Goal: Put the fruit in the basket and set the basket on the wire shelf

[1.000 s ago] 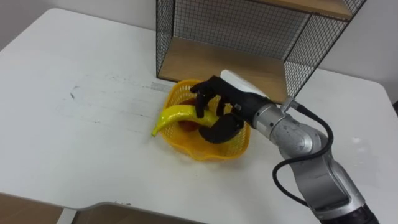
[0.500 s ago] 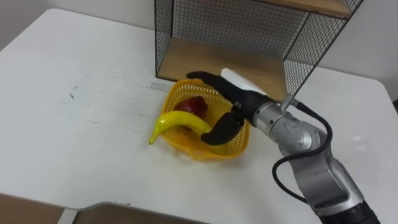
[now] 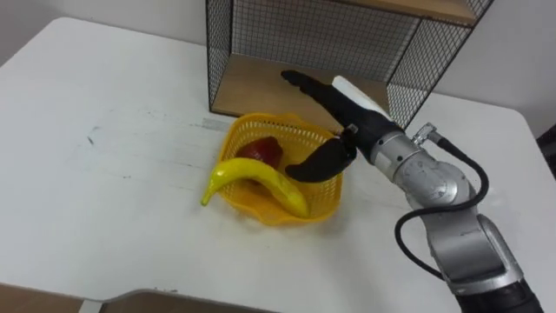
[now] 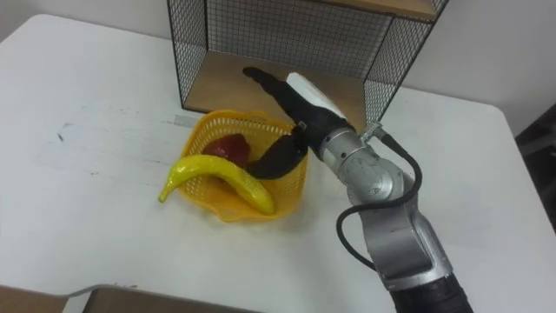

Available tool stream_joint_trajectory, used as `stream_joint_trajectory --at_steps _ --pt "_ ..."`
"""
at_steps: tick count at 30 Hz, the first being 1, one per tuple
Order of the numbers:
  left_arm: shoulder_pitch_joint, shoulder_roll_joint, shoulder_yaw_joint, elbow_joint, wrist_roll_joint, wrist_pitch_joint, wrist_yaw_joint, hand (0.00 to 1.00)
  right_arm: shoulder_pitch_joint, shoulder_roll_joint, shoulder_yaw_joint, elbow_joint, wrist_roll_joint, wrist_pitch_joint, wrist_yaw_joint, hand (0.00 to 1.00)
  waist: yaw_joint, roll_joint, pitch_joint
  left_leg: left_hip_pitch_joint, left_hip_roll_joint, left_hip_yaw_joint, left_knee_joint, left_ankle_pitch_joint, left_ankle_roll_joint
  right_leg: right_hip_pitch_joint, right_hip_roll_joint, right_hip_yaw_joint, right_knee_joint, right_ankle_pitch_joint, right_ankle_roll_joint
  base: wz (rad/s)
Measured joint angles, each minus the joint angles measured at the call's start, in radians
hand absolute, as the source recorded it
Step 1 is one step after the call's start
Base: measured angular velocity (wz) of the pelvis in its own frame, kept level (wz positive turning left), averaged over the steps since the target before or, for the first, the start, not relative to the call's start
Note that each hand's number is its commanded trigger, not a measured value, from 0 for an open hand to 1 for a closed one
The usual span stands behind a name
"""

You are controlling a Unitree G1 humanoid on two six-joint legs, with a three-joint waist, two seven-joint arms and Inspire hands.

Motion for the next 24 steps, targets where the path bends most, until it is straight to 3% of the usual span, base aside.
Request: stream_joint_trajectory --at_steps 4,7,13,18,24 --pt "0.010 -0.004 0.002 0.000 0.001 0.000 0.000 0.00 0.001 0.000 -0.013 0.000 0.049 -0.005 -0.030 0.00 -0.009 0.021 -0.0028 0.001 0.001 0.011 0.000 0.000 0.000 0.000 0.000 0.005 0.000 0.000 0.000 -0.06" --pt "0.024 -0.012 0.004 -0.004 0.002 -0.001 0.000 0.00 0.028 0.000 -0.028 0.000 0.058 -0.015 -0.080 0.00 -0.011 0.035 -0.0100 0.003 0.002 0.024 0.001 0.000 0.000 -0.001 -0.001 0.014 0.000 0.000 0.000 -0.06" --pt "0.055 -0.016 0.022 0.000 -0.002 -0.007 0.001 0.00 0.084 0.002 -0.085 0.000 0.174 -0.039 -0.174 0.00 -0.033 0.047 -0.0060 0.015 0.004 0.034 -0.001 0.000 0.000 0.007 -0.002 0.014 -0.001 0.000 0.000 -0.03" --pt "0.069 -0.022 0.043 0.001 -0.067 -0.023 0.018 0.00 0.113 0.003 -0.133 0.004 0.201 -0.082 -0.238 0.00 -0.053 0.052 -0.0043 0.021 0.004 0.039 0.001 0.001 0.001 0.014 -0.004 0.014 -0.001 0.000 0.000 -0.01" --pt "0.088 -0.022 0.082 -0.022 -0.149 -0.035 0.022 0.00 0.184 0.002 -0.136 0.005 0.231 -0.093 -0.294 0.00 -0.058 0.058 -0.0024 0.019 0.005 0.046 0.005 0.001 0.002 0.009 -0.005 0.013 0.000 0.000 0.000 -0.06"
